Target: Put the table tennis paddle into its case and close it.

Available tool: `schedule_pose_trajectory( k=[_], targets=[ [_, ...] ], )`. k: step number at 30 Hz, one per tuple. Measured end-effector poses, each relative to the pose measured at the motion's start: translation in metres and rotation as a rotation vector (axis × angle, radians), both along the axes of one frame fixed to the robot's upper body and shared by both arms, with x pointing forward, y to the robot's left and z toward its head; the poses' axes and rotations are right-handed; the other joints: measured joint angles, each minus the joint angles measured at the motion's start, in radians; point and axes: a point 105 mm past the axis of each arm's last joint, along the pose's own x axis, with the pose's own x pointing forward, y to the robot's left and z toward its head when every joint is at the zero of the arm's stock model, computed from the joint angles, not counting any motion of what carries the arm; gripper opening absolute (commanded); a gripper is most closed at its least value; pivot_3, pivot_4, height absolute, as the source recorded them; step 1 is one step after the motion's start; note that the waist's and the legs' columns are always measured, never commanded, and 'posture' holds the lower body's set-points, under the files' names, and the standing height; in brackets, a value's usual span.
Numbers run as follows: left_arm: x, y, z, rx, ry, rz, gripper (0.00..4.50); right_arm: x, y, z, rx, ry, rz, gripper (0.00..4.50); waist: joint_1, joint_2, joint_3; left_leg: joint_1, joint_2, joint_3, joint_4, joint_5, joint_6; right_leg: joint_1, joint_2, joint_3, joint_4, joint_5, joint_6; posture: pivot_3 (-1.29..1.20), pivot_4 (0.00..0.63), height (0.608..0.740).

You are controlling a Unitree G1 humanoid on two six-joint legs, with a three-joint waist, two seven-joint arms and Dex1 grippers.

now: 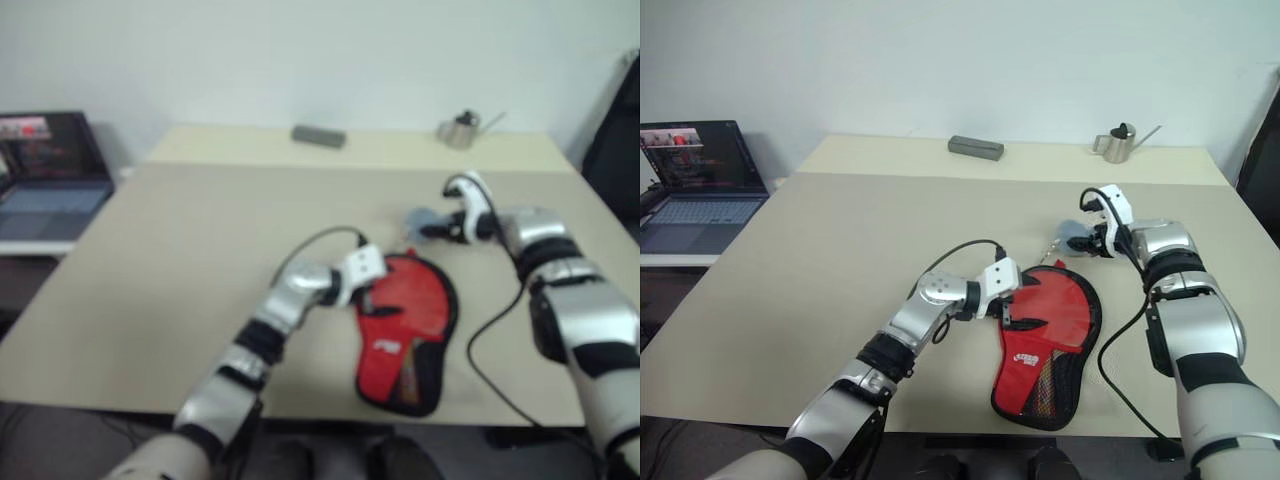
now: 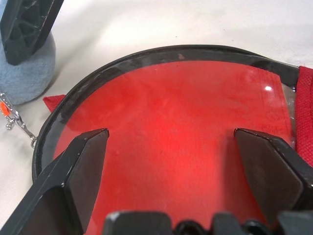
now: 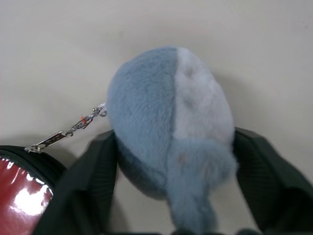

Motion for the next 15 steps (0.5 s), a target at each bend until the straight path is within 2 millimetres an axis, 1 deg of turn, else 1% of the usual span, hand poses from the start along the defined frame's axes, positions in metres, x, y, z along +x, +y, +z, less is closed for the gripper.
schedule_pose_trajectory(
  k=[5,9,11,15],
  targets=[
    [-0.0002,0.0001,-0.0003,-0.003,-0.001,0.006,4.5,0.0014,0.0035,-0.0009,-0.008,-0.008,0.001,1.09,0.0,0.0,0.0,0.0,0.0,0.0,0.0,0.0,0.0,0.0,0.0,0.0,0.0,0.0,0.0,0.0,0.15,0.74],
    [-0.0004,0.0001,-0.0006,-0.005,0.001,0.012,4.5,0.0011,0.0051,-0.002,-0.015,-0.006,0.01,0.24,0.0,0.0,0.0,0.0,0.0,0.0,0.0,0.0,0.0,0.0,0.0,0.0,0.0,0.0,0.0,0.0,0.15,0.74],
    [-0.0005,0.0002,-0.0008,-0.005,0.002,0.013,4.5,0.0006,0.0052,-0.0027,-0.019,-0.003,0.016,0.05,0.0,0.001,0.0,0.0,0.0,0.0,0.0,0.0,0.0,0.0,0.0,0.0,0.0,0.0,0.0,0.0,0.15,0.74],
    [-0.0009,0.0002,-0.0013,-0.007,0.002,0.015,4.5,-0.0003,0.0043,-0.0017,-0.03,-0.003,0.031,0.04,0.0,0.001,-0.001,0.0,0.0,0.0,0.0,0.0,0.0,0.0,0.0,0.0,0.0,0.0,0.0,0.0,0.15,0.74]
  ],
)
